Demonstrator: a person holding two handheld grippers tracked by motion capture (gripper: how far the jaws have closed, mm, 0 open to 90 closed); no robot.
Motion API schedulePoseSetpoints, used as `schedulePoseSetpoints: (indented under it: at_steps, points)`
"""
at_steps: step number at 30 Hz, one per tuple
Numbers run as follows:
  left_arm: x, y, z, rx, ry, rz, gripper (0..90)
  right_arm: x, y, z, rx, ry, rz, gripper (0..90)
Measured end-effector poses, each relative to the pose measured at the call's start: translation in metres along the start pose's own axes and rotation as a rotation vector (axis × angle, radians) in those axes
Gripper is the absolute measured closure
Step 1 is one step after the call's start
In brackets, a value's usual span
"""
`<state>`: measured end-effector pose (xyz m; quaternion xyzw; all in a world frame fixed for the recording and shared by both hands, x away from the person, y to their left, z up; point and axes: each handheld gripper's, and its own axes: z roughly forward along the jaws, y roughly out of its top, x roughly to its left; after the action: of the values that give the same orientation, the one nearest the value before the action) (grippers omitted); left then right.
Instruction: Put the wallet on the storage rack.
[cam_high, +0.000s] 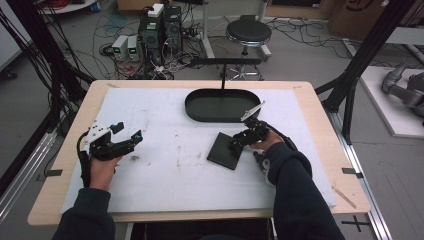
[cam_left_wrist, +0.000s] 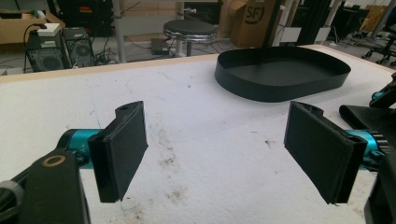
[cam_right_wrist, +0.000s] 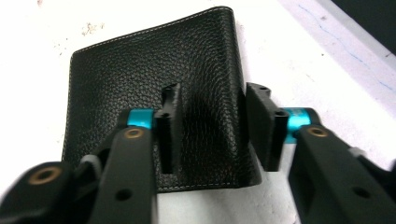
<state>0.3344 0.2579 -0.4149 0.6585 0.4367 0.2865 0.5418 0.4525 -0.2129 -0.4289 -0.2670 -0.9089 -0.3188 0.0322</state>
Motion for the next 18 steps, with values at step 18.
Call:
schedulePoseSetpoints:
  at_steps: [18]
  points:
    - [0.001,0.0,-0.002,-0.011,0.004,-0.015,21.7,0.016,0.001,-0.064,-0.17,-0.183,0.009,85.0]
